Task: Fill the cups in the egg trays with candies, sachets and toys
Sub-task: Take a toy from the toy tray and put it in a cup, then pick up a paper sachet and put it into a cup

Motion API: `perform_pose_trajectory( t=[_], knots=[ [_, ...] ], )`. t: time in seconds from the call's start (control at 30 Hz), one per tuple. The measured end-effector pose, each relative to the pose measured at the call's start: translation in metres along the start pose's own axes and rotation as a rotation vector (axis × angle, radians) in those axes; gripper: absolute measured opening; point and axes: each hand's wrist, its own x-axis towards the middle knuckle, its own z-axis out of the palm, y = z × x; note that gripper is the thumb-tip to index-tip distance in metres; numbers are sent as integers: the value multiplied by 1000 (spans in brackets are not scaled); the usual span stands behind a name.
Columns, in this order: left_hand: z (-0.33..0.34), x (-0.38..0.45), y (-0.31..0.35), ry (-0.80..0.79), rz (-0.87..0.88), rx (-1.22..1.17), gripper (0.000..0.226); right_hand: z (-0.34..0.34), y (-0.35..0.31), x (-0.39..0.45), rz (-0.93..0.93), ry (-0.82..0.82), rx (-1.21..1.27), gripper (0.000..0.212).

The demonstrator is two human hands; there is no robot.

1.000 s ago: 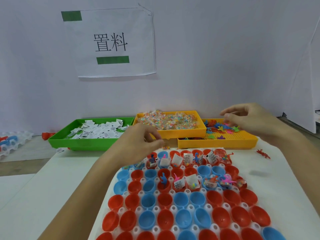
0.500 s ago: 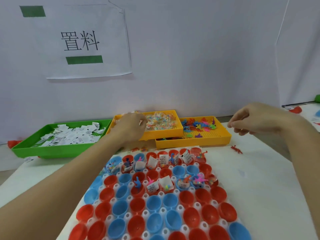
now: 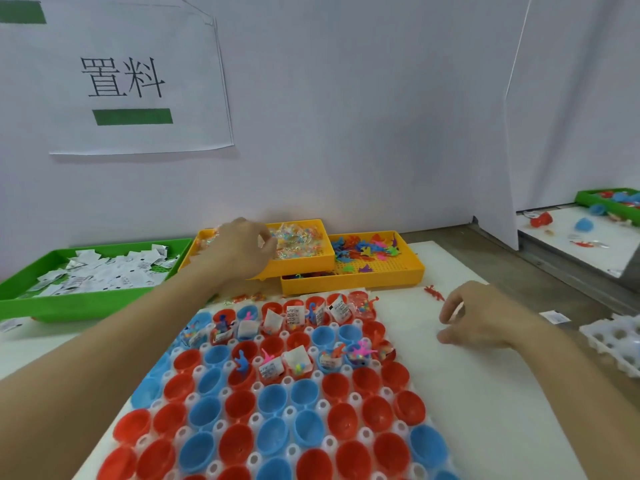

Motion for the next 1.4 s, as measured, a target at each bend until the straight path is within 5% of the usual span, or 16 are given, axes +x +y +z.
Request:
perform_pose_trajectory(
  t=[0.17, 0.4, 0.8, 0.93, 1.07, 1.4],
  knots=[
    [2, -38, 27, 183, 71, -166, 20, 6, 4, -1, -56, -9, 27, 13],
    [17, -72, 79, 2, 304, -225, 17, 10, 5, -1, -101, -18, 59, 8],
    [43, -51, 142, -163, 447, -109, 20, 23, 9, 11, -203, 87, 146, 8],
    [44, -50, 148, -134, 381, -219, 18, 20, 4, 7, -317, 211, 585, 7],
    [37, -53, 137, -149, 175, -446, 16, 25, -20, -5, -456, 162, 882, 19],
    [20, -69, 99, -150, 35, -590, 6, 43, -56, -21, -560, 271, 943, 31]
  ],
)
